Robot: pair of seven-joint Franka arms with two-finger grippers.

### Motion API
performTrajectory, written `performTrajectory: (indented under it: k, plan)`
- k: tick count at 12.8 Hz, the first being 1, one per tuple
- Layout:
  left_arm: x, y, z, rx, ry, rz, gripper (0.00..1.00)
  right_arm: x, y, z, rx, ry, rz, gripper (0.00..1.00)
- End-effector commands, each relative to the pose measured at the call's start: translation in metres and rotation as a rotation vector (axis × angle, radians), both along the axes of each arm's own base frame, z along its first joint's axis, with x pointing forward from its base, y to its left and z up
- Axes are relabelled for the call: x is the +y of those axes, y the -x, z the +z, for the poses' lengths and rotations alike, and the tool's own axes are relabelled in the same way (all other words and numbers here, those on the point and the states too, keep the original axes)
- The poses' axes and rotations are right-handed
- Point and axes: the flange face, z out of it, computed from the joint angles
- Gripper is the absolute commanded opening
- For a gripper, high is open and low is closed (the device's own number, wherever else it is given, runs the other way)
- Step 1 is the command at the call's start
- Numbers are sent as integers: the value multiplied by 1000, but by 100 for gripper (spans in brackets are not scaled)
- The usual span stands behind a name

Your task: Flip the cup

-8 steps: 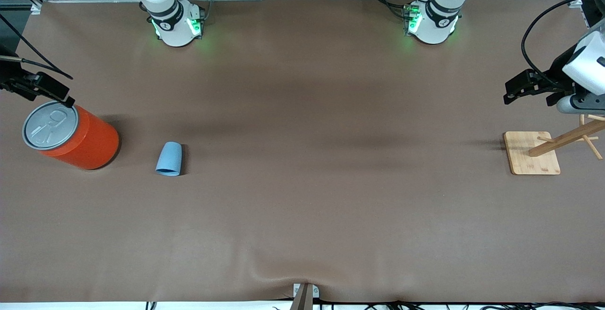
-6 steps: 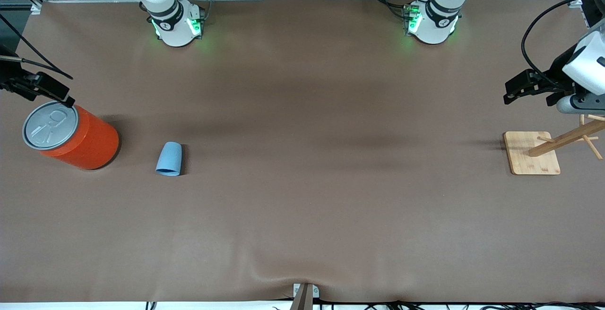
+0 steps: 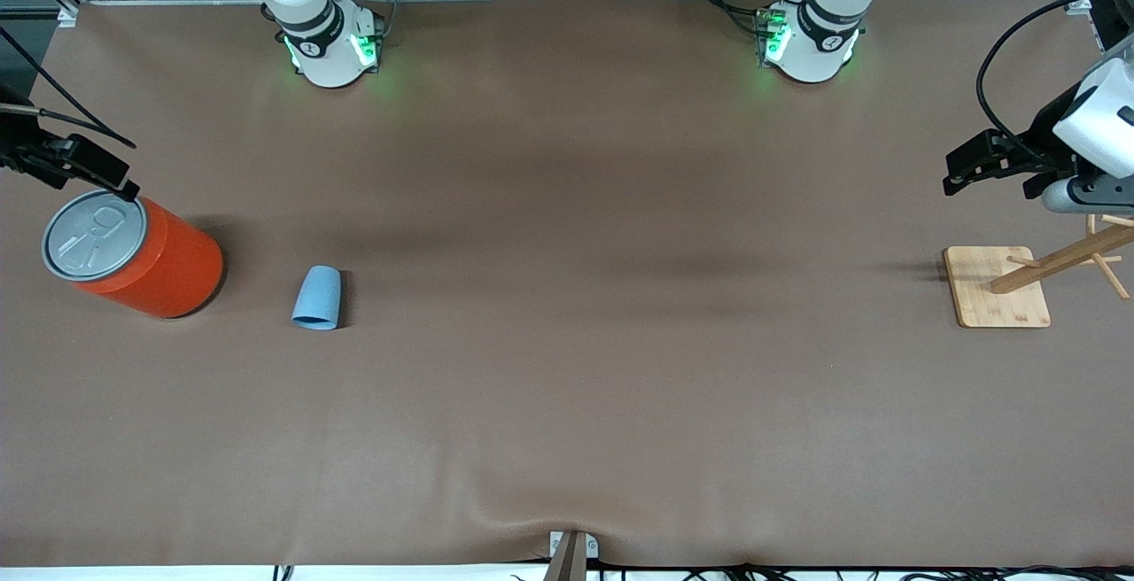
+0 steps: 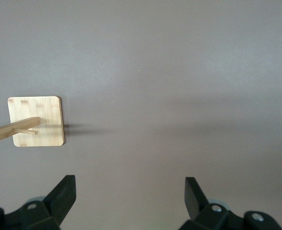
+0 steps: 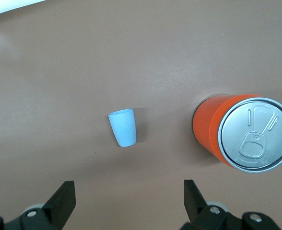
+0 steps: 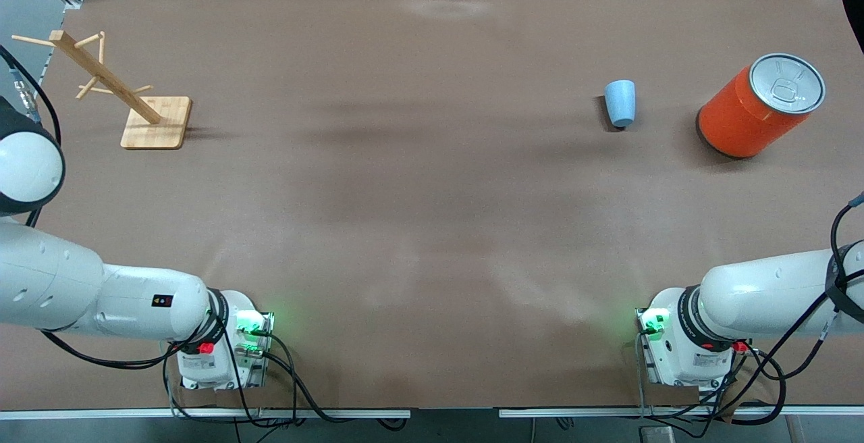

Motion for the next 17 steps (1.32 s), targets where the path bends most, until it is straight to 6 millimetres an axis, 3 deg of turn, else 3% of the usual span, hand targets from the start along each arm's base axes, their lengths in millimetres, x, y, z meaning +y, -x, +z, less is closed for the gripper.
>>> performTrajectory:
  k: [1, 4, 7, 9, 15, 17]
  plan:
    - [0, -1, 4, -11, 3, -8, 100, -2, -21, -30, 61, 3, 15, 100]
    - [0, -1, 4, -11, 3, -8, 100, 12, -30, -50, 96, 7, 41, 100]
    - [0, -1, 4, -11, 3, -8, 100, 13, -52, -112, 195, 1, 44, 100]
    - [0, -1, 4, -11, 3, -8, 100, 30, -60, -150, 245, -2, 69, 100]
    - [1, -1, 4, -11, 3, -6, 100, 49, -39, -271, 172, -13, 68, 100]
    - [0, -1, 4, -11, 3, -8, 100, 56, -33, -302, 134, -35, 65, 100]
